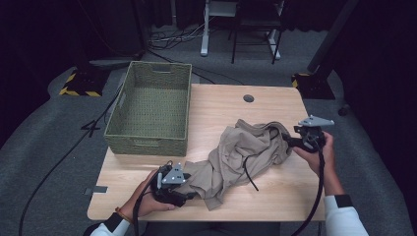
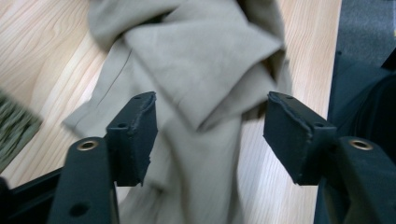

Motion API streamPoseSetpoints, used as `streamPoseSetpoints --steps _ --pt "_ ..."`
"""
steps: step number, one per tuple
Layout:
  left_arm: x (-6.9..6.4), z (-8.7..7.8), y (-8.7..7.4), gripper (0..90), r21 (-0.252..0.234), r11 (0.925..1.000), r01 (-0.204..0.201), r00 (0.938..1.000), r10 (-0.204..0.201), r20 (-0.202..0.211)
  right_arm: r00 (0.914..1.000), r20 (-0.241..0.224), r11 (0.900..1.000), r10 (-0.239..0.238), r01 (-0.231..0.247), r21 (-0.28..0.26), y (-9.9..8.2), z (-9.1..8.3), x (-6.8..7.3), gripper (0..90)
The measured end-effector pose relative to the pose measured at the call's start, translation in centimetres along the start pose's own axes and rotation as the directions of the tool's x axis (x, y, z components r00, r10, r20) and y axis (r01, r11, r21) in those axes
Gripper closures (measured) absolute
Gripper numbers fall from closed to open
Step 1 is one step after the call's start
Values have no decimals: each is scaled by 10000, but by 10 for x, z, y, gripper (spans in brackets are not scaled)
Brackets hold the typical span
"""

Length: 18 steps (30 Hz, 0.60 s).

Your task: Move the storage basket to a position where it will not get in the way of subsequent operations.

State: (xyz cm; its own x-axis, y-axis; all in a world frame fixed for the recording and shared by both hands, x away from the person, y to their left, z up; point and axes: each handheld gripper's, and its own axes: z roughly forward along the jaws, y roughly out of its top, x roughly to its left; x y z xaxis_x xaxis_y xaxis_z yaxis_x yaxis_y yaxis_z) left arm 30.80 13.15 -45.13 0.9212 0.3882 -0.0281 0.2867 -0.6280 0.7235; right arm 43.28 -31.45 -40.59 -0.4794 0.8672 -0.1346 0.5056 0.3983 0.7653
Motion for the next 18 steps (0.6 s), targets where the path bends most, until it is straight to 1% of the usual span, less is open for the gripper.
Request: streamPoseSetpoints --steps 1,2,3,4,5,6,7,8,10,12,13,14,15,16,17,18 --pt "-2 4 2 333 20 10000 -50 10000 50 10 9997 -242 9999 -27 24 -122 -5 -8 7 400" --pt "-4 8 4 327 179 9997 -178 9998 179 -63 9989 -450 9997 -128 118 -228 -11 -13 13 392" --pt "-6 13 5 328 296 9993 -232 9997 235 -98 9972 -702 9992 -274 252 -322 -18 -17 20 383" --pt "-6 18 5 331 397 9990 -219 9997 224 -105 9958 -817 9988 -406 381 -311 -25 -20 26 370" --pt "-6 21 5 340 449 9986 -264 9996 269 -110 9955 -849 9990 -421 405 -198 -32 -20 32 365" --pt "-6 27 5 352 560 9982 -197 9997 206 -160 9950 -873 9988 -487 484 -49 -38 -20 36 350" --pt "-6 31 5 373 615 9978 -228 9997 229 -23 9949 -779 9978 -643 656 135 -47 -20 41 337" --pt "-6 34 5 406 696 9974 -209 9998 206 50 9957 -741 9980 -562 581 230 -54 -19 44 335" --pt "-5 40 6 501 887 9958 -244 9997 248 -40 9968 -719 9980 -356 392 491 -64 -16 44 312" --pt "-3 43 6 591 1014 9940 -403 9989 376 289 9985 -530 9984 -151 179 541 -68 -11 42 295" --pt "-3 45 7 635 1182 9910 -630 9978 601 285 9985 -551 9986 -68 96 520 -69 -8 40 276" --pt "-4 47 8 673 1324 9883 -763 9971 747 170 9982 -601 9986 -26 57 519 -69 -4 37 267" --pt "-3 48 9 695 1361 9869 -863 9963 849 158 9985 -555 9987 0 27 501 -68 0 35 271" --pt "-4 49 9 736 1413 9863 -854 9963 837 173 9989 -462 9986 -19 43 519 -68 4 34 280" --pt "-4 50 10 768 1425 9844 -1033 9946 1014 205 9993 -377 9983 -42 63 572 -68 7 34 284" --pt "-3 50 11 804 1514 9830 -1041 9944 1003 322 9997 -172 9972 -172 184 731 -67 12 33 299"
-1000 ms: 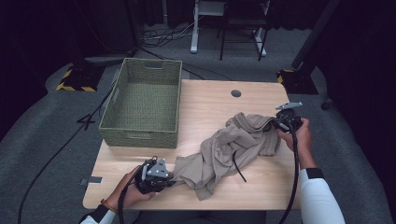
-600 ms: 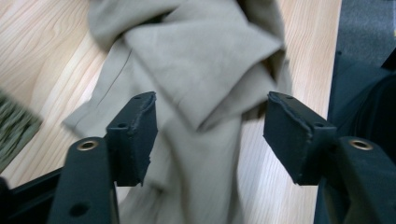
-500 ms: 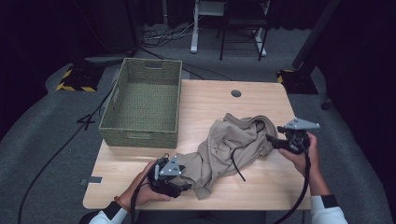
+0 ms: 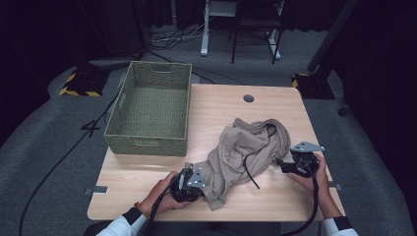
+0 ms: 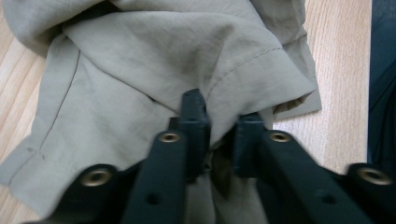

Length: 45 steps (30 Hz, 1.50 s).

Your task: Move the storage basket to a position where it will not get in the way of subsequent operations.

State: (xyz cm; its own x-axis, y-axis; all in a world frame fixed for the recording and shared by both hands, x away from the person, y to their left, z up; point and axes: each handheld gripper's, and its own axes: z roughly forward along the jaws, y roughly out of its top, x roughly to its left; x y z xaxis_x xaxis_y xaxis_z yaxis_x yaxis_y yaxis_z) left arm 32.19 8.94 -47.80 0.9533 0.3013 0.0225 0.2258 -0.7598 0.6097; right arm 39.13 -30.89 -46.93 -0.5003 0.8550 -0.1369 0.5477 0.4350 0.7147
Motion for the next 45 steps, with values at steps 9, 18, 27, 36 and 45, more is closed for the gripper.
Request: streamPoseSetpoints --steps 9,18,27,36,45 --pt "4 -10 4 862 -721 9973 -109 9998 96 -186 9986 494 9997 -163 170 -153 12 16 -16 706" --pt "27 -49 -12 864 -1938 9757 1018 9901 -1184 -756 9887 1459 9992 339 -304 -260 27 7 -45 782" --pt "43 -45 -41 820 -1495 9680 2018 9754 -2125 -594 9768 1866 9945 1049 -1019 -255 36 18 -69 698" --pt "34 -51 -39 293 -1816 9657 1856 9726 -2069 -1061 9860 1509 9975 709 -713 -30 36 10 -42 350" --pt "14 -49 -12 294 -2446 9627 1159 9866 -1401 -841 9891 -1113 9911 -960 846 -1025 29 -26 44 370"
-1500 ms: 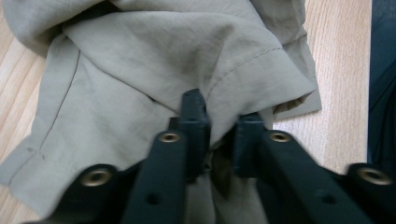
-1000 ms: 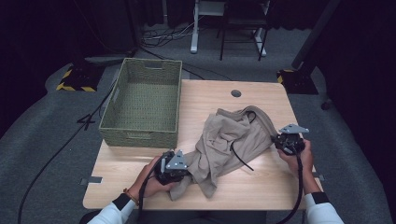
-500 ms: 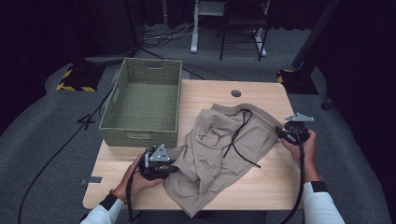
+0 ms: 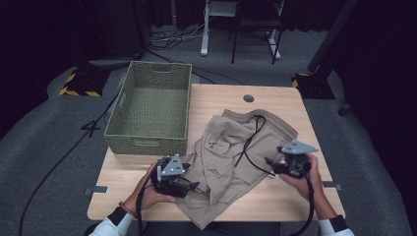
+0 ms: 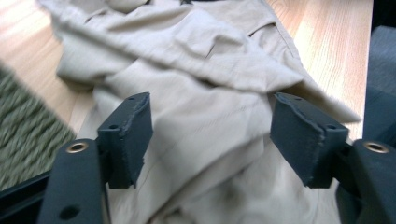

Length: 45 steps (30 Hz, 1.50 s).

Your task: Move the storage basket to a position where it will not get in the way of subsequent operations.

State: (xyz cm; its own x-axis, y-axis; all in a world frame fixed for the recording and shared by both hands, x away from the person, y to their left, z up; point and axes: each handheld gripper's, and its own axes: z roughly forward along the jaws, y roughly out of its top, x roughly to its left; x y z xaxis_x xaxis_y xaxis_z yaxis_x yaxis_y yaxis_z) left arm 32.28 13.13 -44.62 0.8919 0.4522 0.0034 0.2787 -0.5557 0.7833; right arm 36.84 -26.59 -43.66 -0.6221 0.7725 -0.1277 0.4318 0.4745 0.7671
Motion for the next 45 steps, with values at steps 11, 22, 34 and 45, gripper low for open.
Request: streamPoseSetpoints --steps 11,22,34,45 --pt "-2 48 3 537 1302 9903 -493 9987 469 213 9716 -2011 9794 -1247 1530 1321 -15 45 64 367" --pt "13 49 -6 898 1818 9824 -429 9991 429 40 9878 -1537 9788 -255 559 1973 -23 44 27 384" --pt "11 53 -2 724 1602 9869 -194 9997 172 148 9990 277 9748 359 -411 2193 -32 40 -21 364" --pt "-41 73 53 300 240 9910 -1316 9843 1278 1217 9972 -610 9895 -441 520 1346 -29 23 9 352"
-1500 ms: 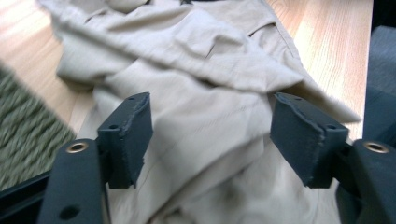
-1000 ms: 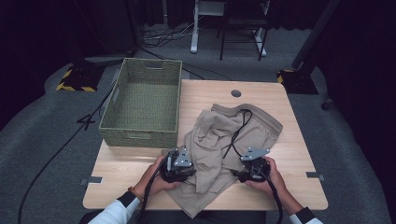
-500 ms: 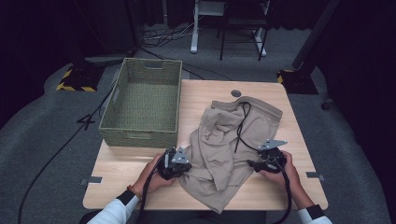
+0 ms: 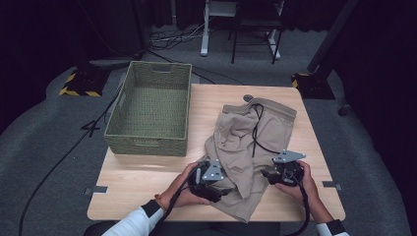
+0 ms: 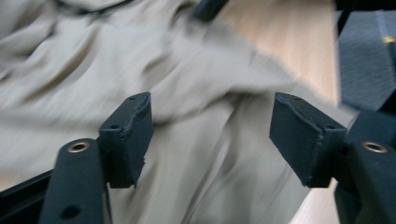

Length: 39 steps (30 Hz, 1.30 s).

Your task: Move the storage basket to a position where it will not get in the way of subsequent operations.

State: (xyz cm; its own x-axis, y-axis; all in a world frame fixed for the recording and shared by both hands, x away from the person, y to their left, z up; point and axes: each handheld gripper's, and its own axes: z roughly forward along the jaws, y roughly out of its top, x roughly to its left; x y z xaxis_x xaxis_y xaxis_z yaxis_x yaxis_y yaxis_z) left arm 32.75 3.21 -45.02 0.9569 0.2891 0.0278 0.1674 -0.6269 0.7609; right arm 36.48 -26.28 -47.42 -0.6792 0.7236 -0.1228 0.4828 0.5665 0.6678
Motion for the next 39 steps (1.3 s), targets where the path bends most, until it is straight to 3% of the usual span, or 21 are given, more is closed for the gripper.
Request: streamPoseSetpoints --steps 4,10,12,17,20,21,24,31,36,39 --pt "-4 22 12 232 205 9997 117 9998 -121 167 9975 -675 9998 -189 184 -83 -4 -1 10 342" --pt "1 52 16 209 809 9954 508 9985 -523 168 9954 -954 9999 -118 116 -29 -7 4 10 329" --pt "2 60 15 298 1111 9928 455 9989 -468 96 9956 -893 9996 -272 282 94 -7 6 11 328" --pt "6 68 9 674 1336 9899 481 9988 -484 -9 9962 -834 9993 -261 283 255 -8 10 11 325" --pt "10 62 8 833 1245 9914 398 9992 -397 -33 9944 -1039 9989 168 -122 453 -8 10 7 330" --pt "11 58 8 850 1202 9920 385 9993 -384 -30 9940 -1049 9983 295 -241 522 -8 10 6 330" --pt "15 46 7 865 1195 9925 269 9996 -253 -144 9956 -862 9976 359 -307 617 -9 9 2 332" --pt "30 0 -5 866 465 9967 659 9950 -621 -777 9956 -244 9918 905 -878 931 -14 4 -16 331" --pt "40 -33 -24 866 169 9944 1044 9852 -1011 -1386 9914 586 9858 1166 -1228 1145 -19 -1 -34 325" --pt "43 -50 -39 866 204 9909 1331 9767 -1276 -1726 9851 601 9785 1612 -1675 1204 -24 -3 -48 315"
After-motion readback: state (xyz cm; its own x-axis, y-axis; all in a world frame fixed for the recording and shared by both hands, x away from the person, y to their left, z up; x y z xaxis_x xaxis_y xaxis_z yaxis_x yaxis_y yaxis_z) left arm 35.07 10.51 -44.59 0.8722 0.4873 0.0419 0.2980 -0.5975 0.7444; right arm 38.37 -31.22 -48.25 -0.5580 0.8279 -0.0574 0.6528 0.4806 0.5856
